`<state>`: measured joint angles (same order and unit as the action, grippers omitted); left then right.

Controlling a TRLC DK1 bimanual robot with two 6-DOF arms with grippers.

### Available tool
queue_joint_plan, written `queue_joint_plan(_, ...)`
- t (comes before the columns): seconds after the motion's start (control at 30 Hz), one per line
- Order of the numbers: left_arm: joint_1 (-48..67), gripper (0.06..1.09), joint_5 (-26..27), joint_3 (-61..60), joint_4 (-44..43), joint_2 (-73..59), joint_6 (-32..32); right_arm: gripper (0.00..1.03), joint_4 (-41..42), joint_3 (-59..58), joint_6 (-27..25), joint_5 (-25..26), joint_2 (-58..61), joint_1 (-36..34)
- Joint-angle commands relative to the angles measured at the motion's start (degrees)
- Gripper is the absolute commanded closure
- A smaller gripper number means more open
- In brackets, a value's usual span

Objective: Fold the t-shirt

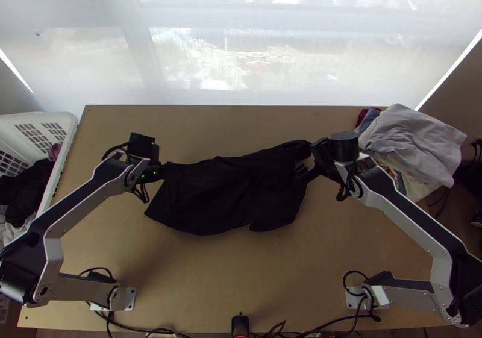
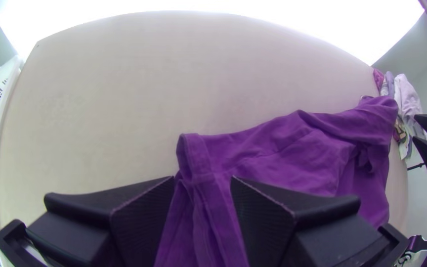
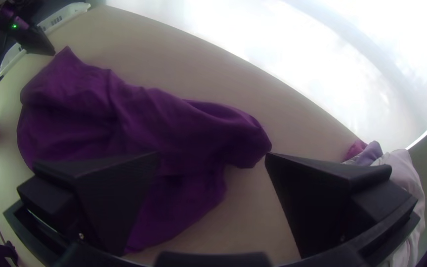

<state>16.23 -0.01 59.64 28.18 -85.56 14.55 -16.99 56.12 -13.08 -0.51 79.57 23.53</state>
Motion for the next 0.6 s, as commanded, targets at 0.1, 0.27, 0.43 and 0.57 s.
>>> queue_joint_plan(0.1,2.76,0.50,-0.16,6.98,5.39,-8.48,2.86,0.04,-0.23,-0.13,-0.54,0.16,-0.64,1.34)
queue_joint_plan(0.27,2.84,0.54,-2.54,6.90,6.88,-10.51,2.68,0.04,-0.23,-0.04,-0.54,0.25,-0.73,1.34)
queue_joint_plan(0.43,2.14,0.92,-3.77,6.98,6.88,-12.18,2.24,0.04,-0.76,0.40,-0.54,0.25,-1.08,2.14)
queue_joint_plan(0.57,1.61,1.05,-3.94,7.25,6.80,-12.26,2.33,0.04,-2.87,1.89,-0.54,0.25,-1.44,5.21)
